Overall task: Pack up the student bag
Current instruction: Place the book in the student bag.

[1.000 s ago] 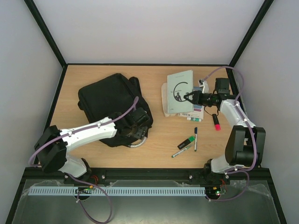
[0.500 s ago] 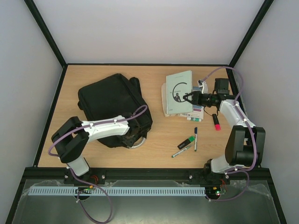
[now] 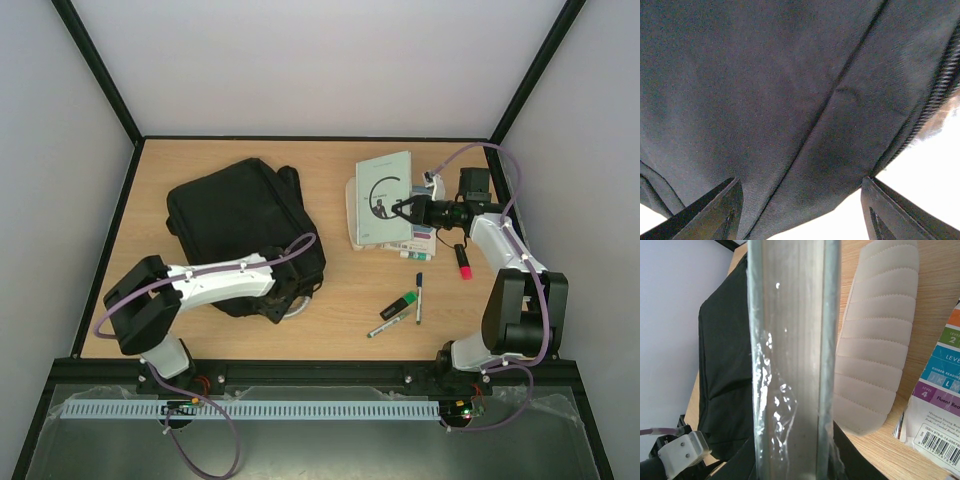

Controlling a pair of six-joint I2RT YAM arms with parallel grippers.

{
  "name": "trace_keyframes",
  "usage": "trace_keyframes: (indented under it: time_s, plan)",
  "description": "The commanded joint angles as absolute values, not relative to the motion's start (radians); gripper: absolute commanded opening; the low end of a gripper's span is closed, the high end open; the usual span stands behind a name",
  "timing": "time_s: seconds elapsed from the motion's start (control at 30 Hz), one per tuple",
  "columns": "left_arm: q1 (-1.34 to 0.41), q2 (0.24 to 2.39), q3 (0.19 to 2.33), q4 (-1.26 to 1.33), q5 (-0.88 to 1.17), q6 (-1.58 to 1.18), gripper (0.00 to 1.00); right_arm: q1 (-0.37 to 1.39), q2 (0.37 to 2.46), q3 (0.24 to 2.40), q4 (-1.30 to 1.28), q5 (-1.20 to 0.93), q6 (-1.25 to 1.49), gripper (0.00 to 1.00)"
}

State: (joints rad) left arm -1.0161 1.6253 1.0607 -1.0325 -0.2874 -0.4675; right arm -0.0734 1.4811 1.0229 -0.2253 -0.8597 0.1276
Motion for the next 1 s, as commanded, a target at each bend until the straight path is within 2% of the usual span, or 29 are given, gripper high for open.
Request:
trace_keyframes:
  time_s: [0.0,0.1,0.23,0.43,0.67,0.97]
  plan:
    - [-1.019,1.655,1.027,-1.044,-0.319,-0.498,0.65,-0.072,1.441,1.029,-0.169,-0.948,0.127,0.01]
    - [-1.019,1.693,1.030,-1.022,-0.328,-0.487,0.59,-0.072,1.439,1.029,-0.167,-0.948,0.126,0.01]
    - [-1.019,1.735,1.083,-1.015,-0.357,-0.479,0.40,-0.072,1.439,1.028,-0.167,-0.946,0.127,0.01]
    - [-1.019,1.762,1.157,-0.993,-0.374,-0.448,0.27,-0.072,1.442,1.026,-0.166,-0.944,0.128,0.01]
    - [-1.018,1.681,1.225,-0.952,-0.380,-0.424,0.03,-0.072,1.446,1.023,-0.163,-0.942,0.130,0.01]
    - [-1.016,1.544,1.234,-0.878,-0.439,-0.438,0.02,-0.072,1.418,1.015,-0.146,-0.936,0.198,0.01]
